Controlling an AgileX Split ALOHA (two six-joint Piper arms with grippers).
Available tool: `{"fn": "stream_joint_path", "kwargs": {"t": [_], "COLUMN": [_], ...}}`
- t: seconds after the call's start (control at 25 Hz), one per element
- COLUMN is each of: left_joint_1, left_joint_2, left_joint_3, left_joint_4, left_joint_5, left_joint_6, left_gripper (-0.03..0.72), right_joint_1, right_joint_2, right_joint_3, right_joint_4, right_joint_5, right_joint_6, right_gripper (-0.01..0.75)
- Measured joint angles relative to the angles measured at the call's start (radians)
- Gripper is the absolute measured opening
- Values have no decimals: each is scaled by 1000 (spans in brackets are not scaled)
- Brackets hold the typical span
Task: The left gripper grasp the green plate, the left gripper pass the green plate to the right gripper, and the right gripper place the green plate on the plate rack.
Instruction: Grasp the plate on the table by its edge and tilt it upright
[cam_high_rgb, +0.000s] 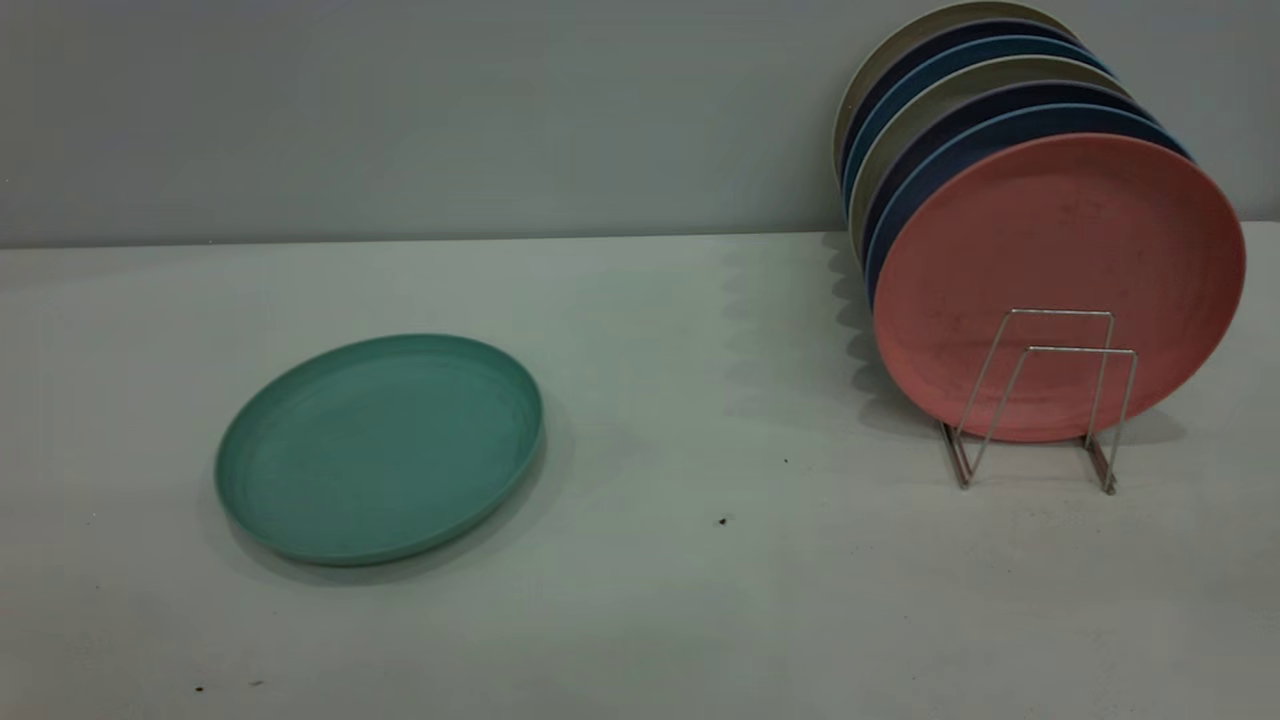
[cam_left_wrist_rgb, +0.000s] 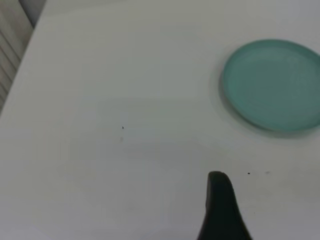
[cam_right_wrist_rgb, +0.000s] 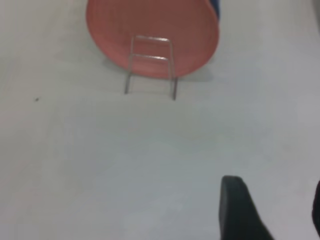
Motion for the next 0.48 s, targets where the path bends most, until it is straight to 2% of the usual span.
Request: {"fn": "stream_joint_path", "kwargs": {"t": [0.2, 0.48], "left_joint_1": [0, 0], "left_joint_2": [283, 582], "left_joint_3": [-53, -159], "left_joint_4": [-40, -130], "left_joint_5": [-36, -158], "left_joint_6": [30, 127], "left_gripper": [518, 518], "right_joint_1": [-1, -1], "right_joint_2": [230, 502], "right_joint_3": [-72, -134], "right_joint_4": [105, 414], "right_joint_5": [-100, -292], "right_joint_6": [-101, -407], "right_gripper": [454, 462]}}
